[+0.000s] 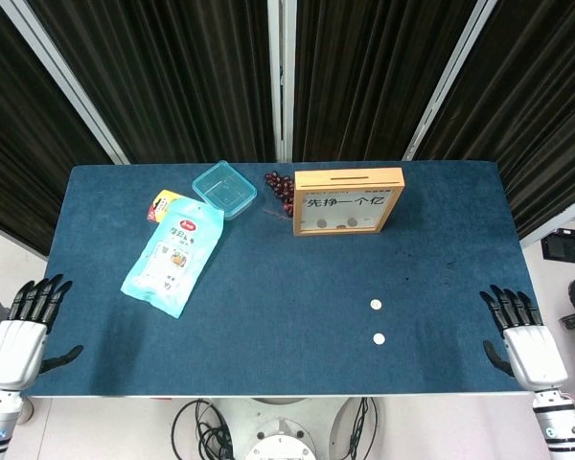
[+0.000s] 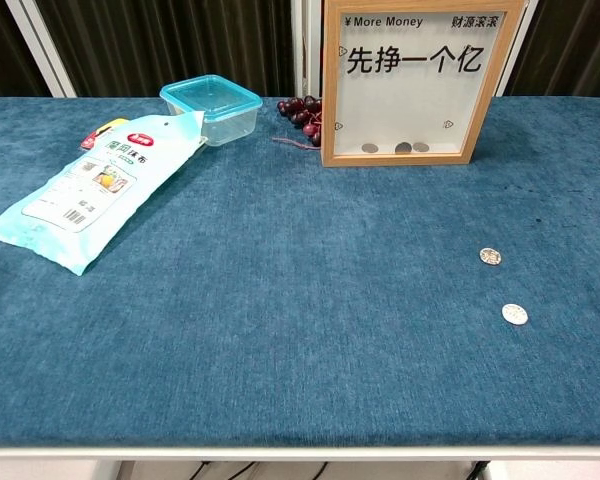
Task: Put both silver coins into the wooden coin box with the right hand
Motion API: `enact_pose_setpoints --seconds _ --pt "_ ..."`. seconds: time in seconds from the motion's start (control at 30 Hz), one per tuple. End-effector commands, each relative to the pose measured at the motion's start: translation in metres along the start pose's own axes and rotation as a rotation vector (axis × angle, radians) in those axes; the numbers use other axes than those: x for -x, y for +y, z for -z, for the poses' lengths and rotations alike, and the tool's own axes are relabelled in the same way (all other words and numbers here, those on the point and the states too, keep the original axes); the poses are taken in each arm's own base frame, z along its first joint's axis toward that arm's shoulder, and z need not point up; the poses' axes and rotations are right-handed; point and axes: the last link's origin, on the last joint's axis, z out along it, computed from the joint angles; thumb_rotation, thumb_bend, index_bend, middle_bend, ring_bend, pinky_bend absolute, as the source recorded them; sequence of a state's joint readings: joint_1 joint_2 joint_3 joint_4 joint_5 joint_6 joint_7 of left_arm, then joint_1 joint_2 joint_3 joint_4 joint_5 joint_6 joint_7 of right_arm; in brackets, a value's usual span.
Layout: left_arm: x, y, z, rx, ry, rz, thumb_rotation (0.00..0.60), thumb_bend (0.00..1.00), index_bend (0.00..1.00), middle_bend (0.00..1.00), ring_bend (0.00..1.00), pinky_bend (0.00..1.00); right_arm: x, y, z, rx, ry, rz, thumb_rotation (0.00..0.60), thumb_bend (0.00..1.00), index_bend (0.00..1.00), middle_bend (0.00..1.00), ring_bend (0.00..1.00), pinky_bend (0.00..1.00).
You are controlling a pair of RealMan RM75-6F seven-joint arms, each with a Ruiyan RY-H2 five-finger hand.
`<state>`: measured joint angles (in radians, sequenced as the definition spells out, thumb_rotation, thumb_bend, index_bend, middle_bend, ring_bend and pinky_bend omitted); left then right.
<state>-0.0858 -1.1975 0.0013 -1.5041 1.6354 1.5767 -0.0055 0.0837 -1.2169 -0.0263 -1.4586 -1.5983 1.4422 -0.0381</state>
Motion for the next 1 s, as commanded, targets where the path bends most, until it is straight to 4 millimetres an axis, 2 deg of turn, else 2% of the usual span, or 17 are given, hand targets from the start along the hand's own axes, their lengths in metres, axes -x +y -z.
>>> enact_pose_setpoints --seconds 0.03,0.47,0.57,0.83,1.0 --pt "0.0 0.0 0.0 -0.001 0.006 0.001 0.6 0.03 0.0 0.0 0.0 0.0 0.006 -0.014 -0.003 -0.061 -0.028 0.011 0.6 0.32 0.0 0.0 0.0 0.0" --pt "0.002 -0.006 0.006 -0.017 0.003 0.003 0.6 0.03 0.0 0.0 0.0 0.0 0.039 -0.067 -0.025 -0.254 -0.141 0.03 0.6 0.32 0.01 0.0 0.0 0.0" --pt "0.002 -0.007 0.007 -0.021 0.003 0.004 0.6 0.03 0.0 0.0 0.0 0.0 0.043 -0.076 -0.031 -0.284 -0.15 0.032 0.6 0.32 0.05 0.0 0.0 0.0" --pt "0.002 -0.01 0.007 -0.029 -0.003 0.009 0.6 0.03 0.0 0.0 0.0 0.0 0.056 -0.09 -0.045 -0.322 -0.189 0.036 0.6 0.32 0.23 0.0 0.0 0.0" --pt "0.003 -0.013 0.007 -0.035 -0.005 0.012 0.6 0.03 0.0 0.0 0.0 0.0 0.061 -0.096 -0.05 -0.328 -0.193 0.034 0.6 0.32 0.27 0.0 0.0 0.0"
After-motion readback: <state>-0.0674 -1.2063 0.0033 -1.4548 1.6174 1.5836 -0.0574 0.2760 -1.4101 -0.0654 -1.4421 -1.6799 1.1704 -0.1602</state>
